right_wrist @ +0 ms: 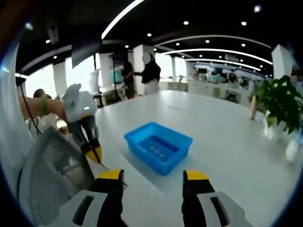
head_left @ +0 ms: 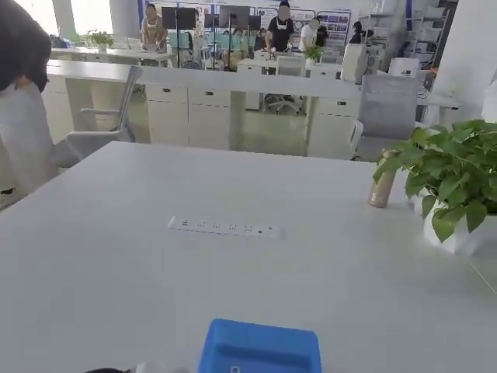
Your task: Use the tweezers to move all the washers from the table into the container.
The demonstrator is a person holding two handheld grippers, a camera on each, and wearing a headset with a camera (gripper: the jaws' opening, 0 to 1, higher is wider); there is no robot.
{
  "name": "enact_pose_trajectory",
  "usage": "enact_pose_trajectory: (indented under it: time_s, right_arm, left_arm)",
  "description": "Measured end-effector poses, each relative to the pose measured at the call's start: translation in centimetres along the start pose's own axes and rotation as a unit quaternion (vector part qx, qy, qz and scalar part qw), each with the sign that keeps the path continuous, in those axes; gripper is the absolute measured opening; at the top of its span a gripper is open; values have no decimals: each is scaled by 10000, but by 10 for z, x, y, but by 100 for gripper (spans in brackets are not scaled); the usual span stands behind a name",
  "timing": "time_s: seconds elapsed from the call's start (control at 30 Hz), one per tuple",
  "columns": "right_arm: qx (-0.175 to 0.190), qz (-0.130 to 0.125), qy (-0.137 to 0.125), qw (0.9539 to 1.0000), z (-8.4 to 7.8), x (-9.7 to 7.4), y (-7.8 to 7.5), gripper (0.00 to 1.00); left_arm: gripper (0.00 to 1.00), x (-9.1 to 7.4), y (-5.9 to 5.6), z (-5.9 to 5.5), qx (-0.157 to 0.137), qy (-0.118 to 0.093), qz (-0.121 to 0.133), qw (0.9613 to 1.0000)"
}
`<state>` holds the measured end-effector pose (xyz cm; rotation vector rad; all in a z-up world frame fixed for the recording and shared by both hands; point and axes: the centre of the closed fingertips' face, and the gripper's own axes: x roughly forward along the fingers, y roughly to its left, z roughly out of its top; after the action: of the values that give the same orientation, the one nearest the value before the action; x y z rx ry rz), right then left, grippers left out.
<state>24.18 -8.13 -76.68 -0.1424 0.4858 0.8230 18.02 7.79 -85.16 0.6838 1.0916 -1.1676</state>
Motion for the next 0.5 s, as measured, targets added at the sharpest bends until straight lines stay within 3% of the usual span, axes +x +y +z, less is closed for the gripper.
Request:
enact_pose_trajectory:
  time_s: [0.17,0.33,0.5]
  right_arm:
    - [-1,-13,-33,10000,1,-1,-1,47]
    - [-32,21,-44,10000,2,-1,1,46]
    - [-68,62,-6,10000,1,1,2,46]
  left_arm:
    - [0,3,-1,-2,-33,79,2,10000]
    - [0,7,2,-11,-7,330,96,9994]
    - [0,10,5,-13,-116,324,100,9994]
